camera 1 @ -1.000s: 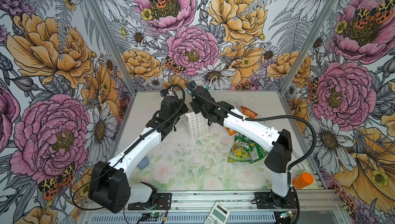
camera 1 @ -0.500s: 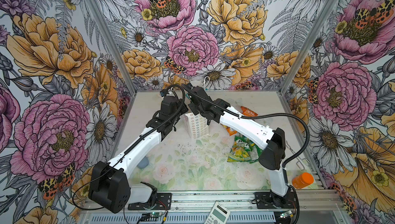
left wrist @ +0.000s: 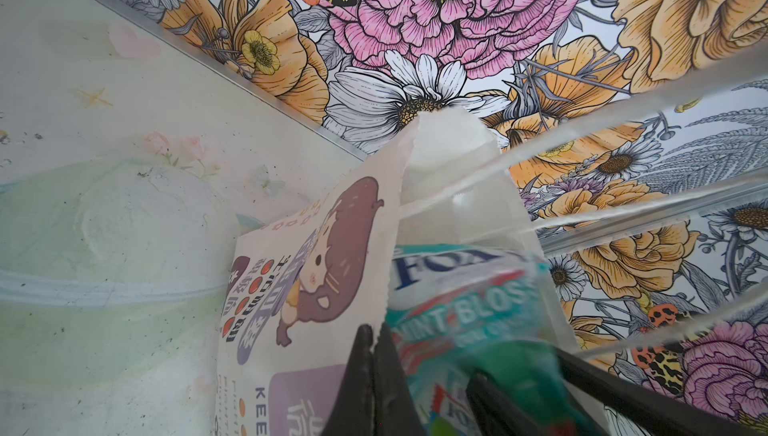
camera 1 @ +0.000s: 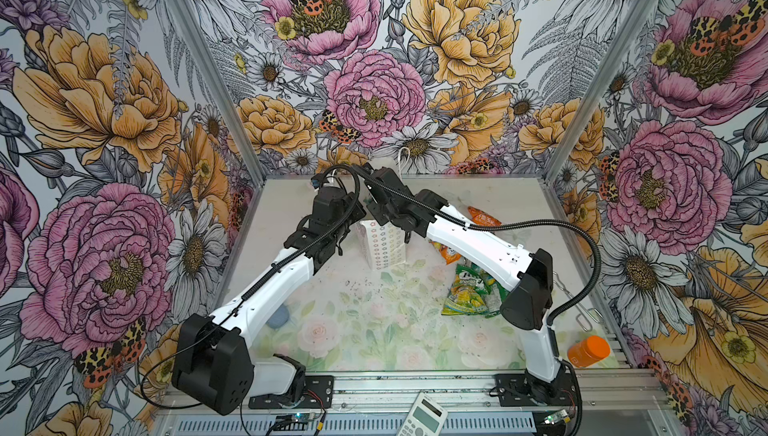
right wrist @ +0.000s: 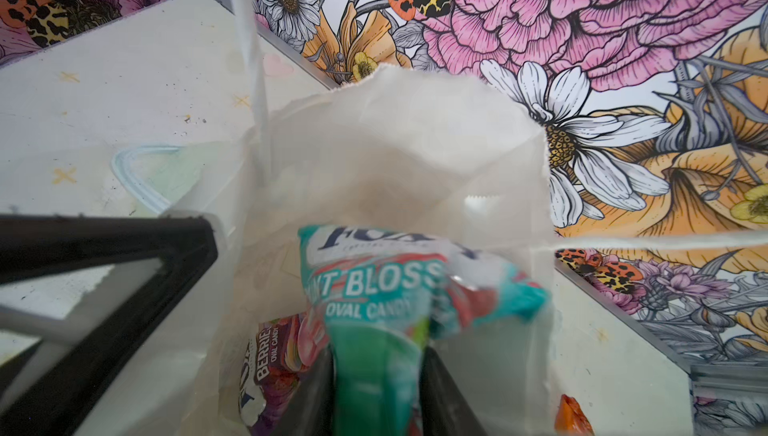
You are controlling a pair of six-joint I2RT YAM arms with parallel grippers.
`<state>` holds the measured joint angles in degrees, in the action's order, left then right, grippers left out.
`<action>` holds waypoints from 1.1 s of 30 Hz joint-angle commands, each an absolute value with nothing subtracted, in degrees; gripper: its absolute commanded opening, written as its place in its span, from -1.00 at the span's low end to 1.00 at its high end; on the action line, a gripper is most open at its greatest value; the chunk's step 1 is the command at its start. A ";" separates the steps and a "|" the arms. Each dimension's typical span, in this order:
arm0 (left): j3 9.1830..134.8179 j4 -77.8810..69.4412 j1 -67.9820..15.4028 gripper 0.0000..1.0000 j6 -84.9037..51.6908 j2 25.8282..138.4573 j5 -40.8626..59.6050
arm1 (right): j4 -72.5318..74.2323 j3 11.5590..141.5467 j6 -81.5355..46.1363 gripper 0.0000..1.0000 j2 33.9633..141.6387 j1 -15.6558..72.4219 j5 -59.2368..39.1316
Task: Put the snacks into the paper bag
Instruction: 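Open the right gripper to release the teal packet inside the bag, then move the right gripper back over the snack pile beside the bag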
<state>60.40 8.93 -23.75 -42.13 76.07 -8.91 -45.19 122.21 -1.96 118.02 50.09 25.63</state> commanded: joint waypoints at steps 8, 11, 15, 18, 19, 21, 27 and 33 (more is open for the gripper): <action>59.77 8.35 -23.43 -1.00 -42.80 75.94 -8.27 | -44.56 124.62 -1.90 -0.04 115.70 50.45 21.49; 59.77 8.54 -23.30 -1.00 -42.78 75.86 -8.35 | -44.60 124.19 -1.76 0.00 114.08 50.32 20.28; 59.59 8.87 -23.10 -1.00 -42.71 75.43 -8.52 | -44.56 122.71 -1.45 0.05 110.41 49.69 17.60; 59.26 9.29 -23.05 -1.00 -42.63 75.02 -8.92 | -44.56 120.98 -1.42 0.07 106.86 48.81 14.47; 59.10 9.48 -22.86 -1.00 -42.54 74.89 -8.98 | -44.56 120.23 -1.67 0.08 105.48 48.33 13.10; 58.80 9.61 -22.68 -1.00 -42.54 74.56 -9.14 | -44.56 118.81 -2.00 0.09 103.10 47.54 10.90; 58.45 9.76 -22.24 -1.00 -42.54 74.09 -9.27 | -44.50 113.68 -2.63 0.12 96.24 45.70 6.39; 58.69 9.93 -21.98 -1.00 -42.54 74.75 -8.88 | -44.53 107.27 -3.63 0.21 90.08 41.02 7.43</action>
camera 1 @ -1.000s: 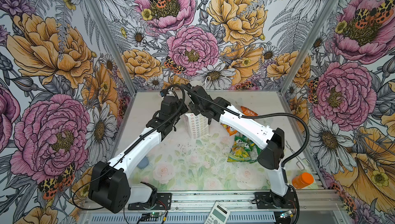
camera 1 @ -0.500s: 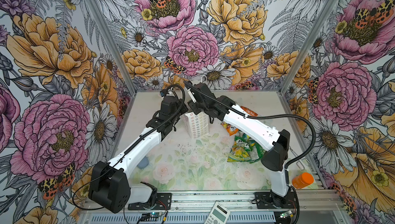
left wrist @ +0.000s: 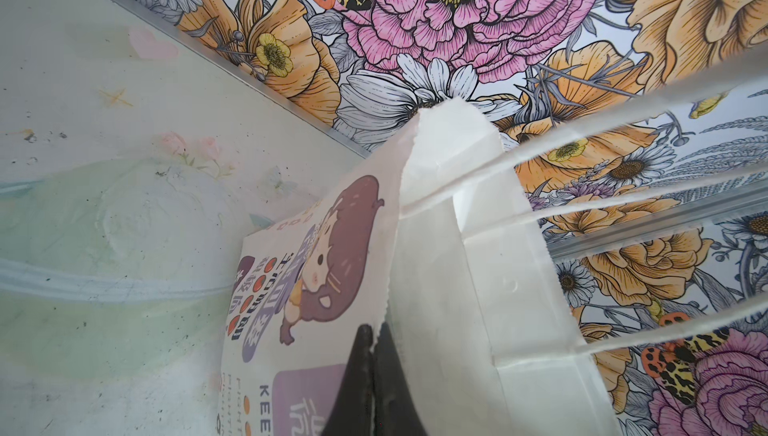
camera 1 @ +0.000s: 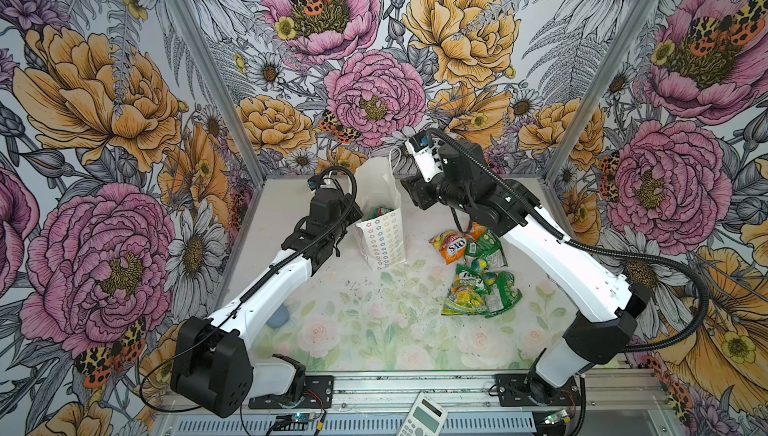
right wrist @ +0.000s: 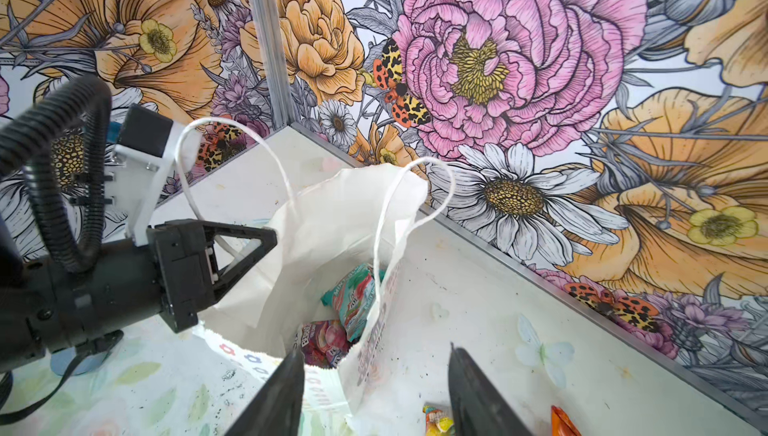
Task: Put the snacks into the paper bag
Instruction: 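Move the right gripper back over the snack pile beside the bag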
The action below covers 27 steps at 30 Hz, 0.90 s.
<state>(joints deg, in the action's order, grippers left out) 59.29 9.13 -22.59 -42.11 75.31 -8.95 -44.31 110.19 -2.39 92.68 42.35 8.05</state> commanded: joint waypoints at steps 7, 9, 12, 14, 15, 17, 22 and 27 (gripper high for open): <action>58.73 9.76 -21.64 -1.00 -42.36 74.88 -8.37 | -44.47 95.38 -8.17 0.65 83.27 36.22 10.50; 58.98 9.77 -21.62 -1.00 -42.32 74.93 -8.26 | -44.43 91.86 -10.89 0.67 81.90 34.73 9.71; 59.47 10.16 -21.75 -1.00 -41.85 75.14 -7.88 | -44.39 87.06 -14.91 0.67 80.16 32.70 8.56; 59.81 10.62 -21.70 -1.00 -41.69 75.40 -7.82 | -44.39 83.93 -17.78 0.68 79.10 31.38 7.40; 59.93 10.63 -21.71 -1.00 -41.66 75.54 -7.66 | -44.43 81.95 -18.93 0.68 78.57 30.75 7.12; 60.05 10.57 -21.75 -1.00 -41.60 75.74 -7.40 | -44.38 78.64 -21.39 0.68 77.65 29.71 6.94; 60.03 10.37 -21.71 -1.00 -41.57 75.98 -6.97 | -44.38 72.31 -26.57 0.75 76.55 26.49 6.05; 60.12 10.37 -21.82 -1.00 -41.48 76.07 -6.69 | -43.92 69.91 -28.68 0.88 77.88 23.13 3.81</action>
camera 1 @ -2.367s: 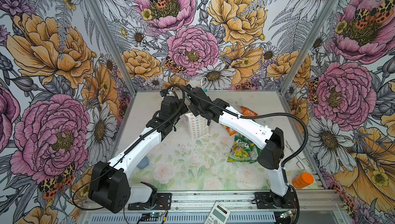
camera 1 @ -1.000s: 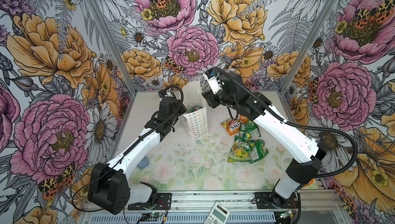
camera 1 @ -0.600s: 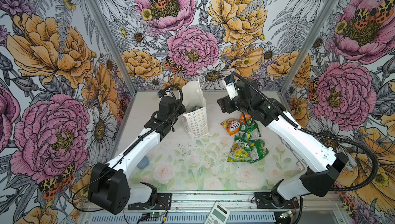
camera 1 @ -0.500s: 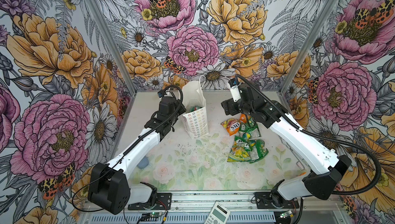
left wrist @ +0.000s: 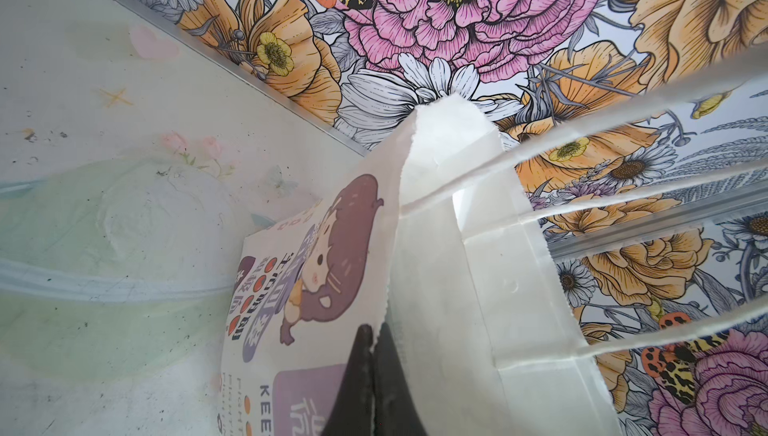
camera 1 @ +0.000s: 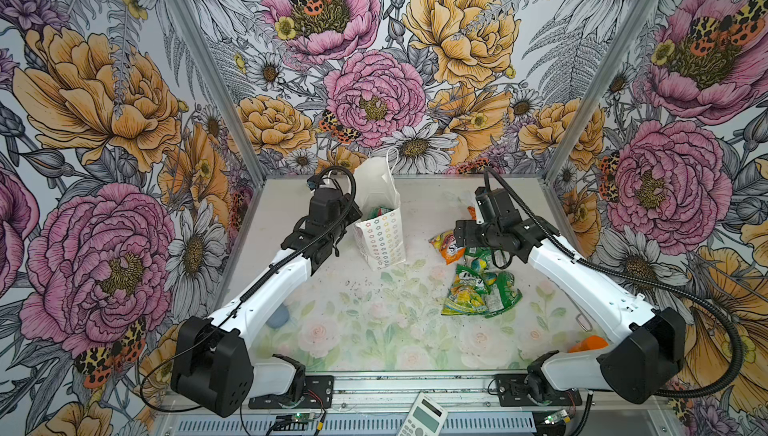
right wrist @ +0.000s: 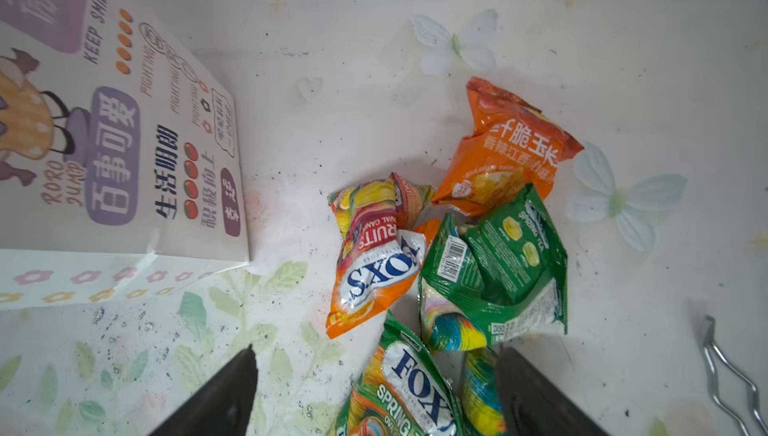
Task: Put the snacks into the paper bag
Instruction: 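Move the right gripper back over the snack pile beside the bag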
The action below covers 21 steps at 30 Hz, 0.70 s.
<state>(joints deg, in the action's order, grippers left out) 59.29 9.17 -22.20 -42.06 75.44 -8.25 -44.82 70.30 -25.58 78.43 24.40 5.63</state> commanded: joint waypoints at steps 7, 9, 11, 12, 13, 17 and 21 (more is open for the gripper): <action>60.03 10.08 -21.67 -1.00 -41.40 76.03 -6.78 | -42.68 70.00 -31.15 0.99 83.94 19.85 0.72; 60.03 10.11 -21.77 -1.00 -41.48 76.11 -6.90 | -42.13 70.63 -31.32 0.99 85.96 19.35 -0.84; 60.03 10.11 -21.75 -1.00 -41.48 76.18 -6.89 | -41.60 71.50 -31.60 0.99 88.24 19.01 -2.58; 60.11 10.11 -21.73 -1.00 -41.48 76.20 -6.86 | -41.42 71.91 -31.64 1.00 89.29 18.94 -3.34; 60.12 10.11 -21.71 -1.00 -41.48 76.20 -6.75 | -41.40 72.43 -31.80 0.99 90.54 18.85 -4.10; 60.03 10.03 -21.70 -1.00 -41.62 76.12 -6.94 | -40.92 74.27 -31.90 0.99 95.03 18.87 -6.11; 60.01 9.93 -21.75 -1.00 -41.66 76.16 -6.86 | -40.08 75.73 -31.99 0.99 98.60 18.83 -7.03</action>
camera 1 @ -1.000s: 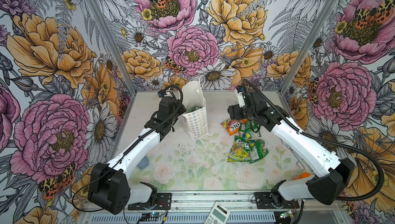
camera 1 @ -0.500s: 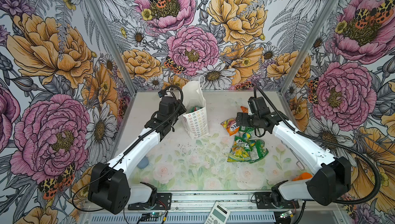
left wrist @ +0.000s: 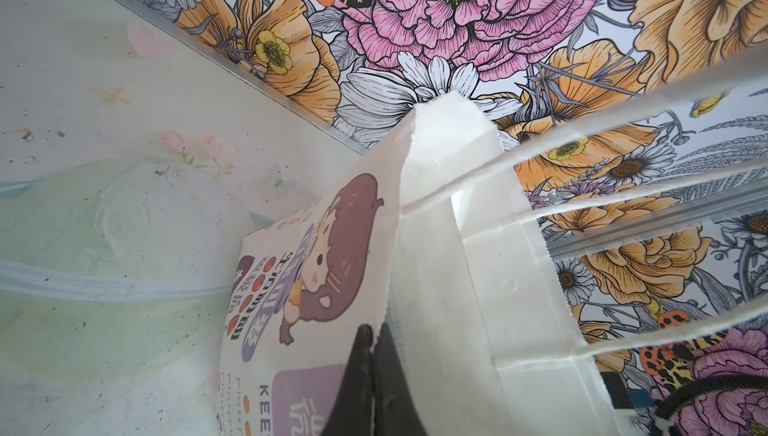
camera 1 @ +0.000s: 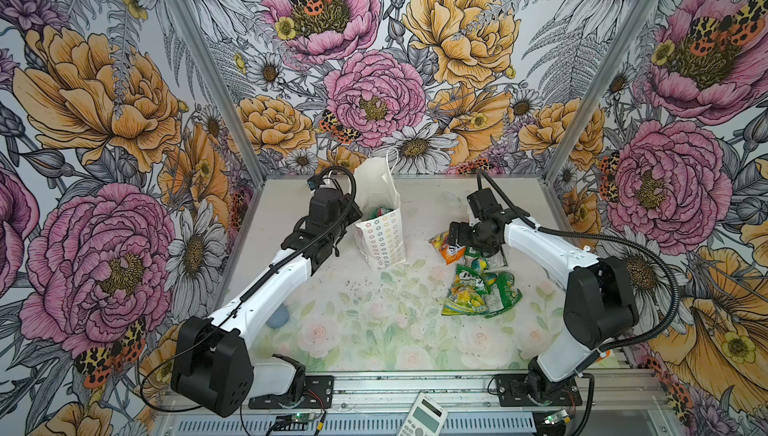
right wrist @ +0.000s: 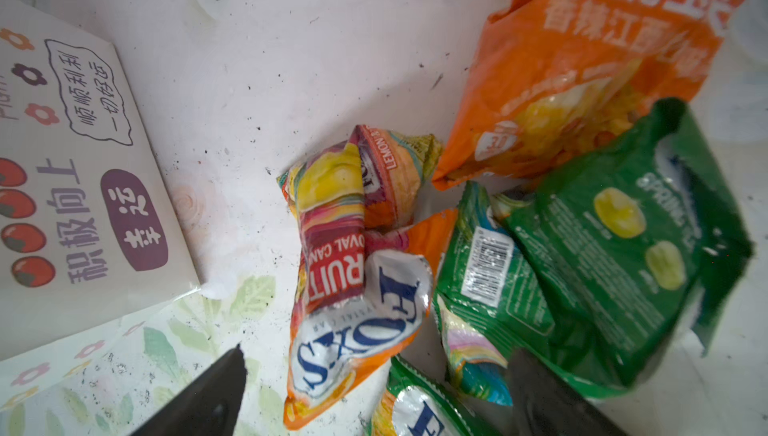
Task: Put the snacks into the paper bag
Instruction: 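Move the right gripper back over the snack pile beside the bag, then lower the right gripper onto the yellow-pink Fox's Lemon packet and grasp it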
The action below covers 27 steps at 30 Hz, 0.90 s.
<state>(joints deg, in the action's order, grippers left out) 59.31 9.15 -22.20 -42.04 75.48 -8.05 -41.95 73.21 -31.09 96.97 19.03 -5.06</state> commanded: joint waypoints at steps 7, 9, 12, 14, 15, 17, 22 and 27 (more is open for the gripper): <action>60.03 9.71 -21.75 -1.00 -41.66 76.53 -6.59 | -38.52 77.53 -32.17 0.94 103.01 19.05 -8.19; 59.95 9.43 -21.72 -1.00 -41.75 76.64 -6.38 | -38.21 77.90 -32.17 0.92 104.27 19.17 -8.52; 60.10 9.25 -21.79 -1.00 -41.74 76.90 -6.24 | -37.84 78.49 -32.00 0.89 106.33 19.68 -8.92; 60.07 9.23 -21.77 -1.00 -41.77 76.99 -6.07 | -37.79 78.84 -31.69 0.87 107.41 20.27 -9.05; 60.12 9.24 -21.71 -1.00 -41.75 76.99 -6.07 | -37.79 78.96 -31.64 0.87 107.78 20.49 -9.12; 60.12 9.23 -21.71 -1.00 -41.75 76.99 -6.06 | -37.66 79.17 -31.47 0.87 108.34 21.04 -9.42; 60.04 9.05 -21.71 -1.00 -41.75 77.25 -6.03 | -37.44 79.46 -30.53 0.86 109.02 22.53 -10.30; 60.11 8.89 -21.75 -1.00 -41.84 77.61 -5.74 | -37.39 79.97 -29.42 0.86 110.10 23.53 -9.87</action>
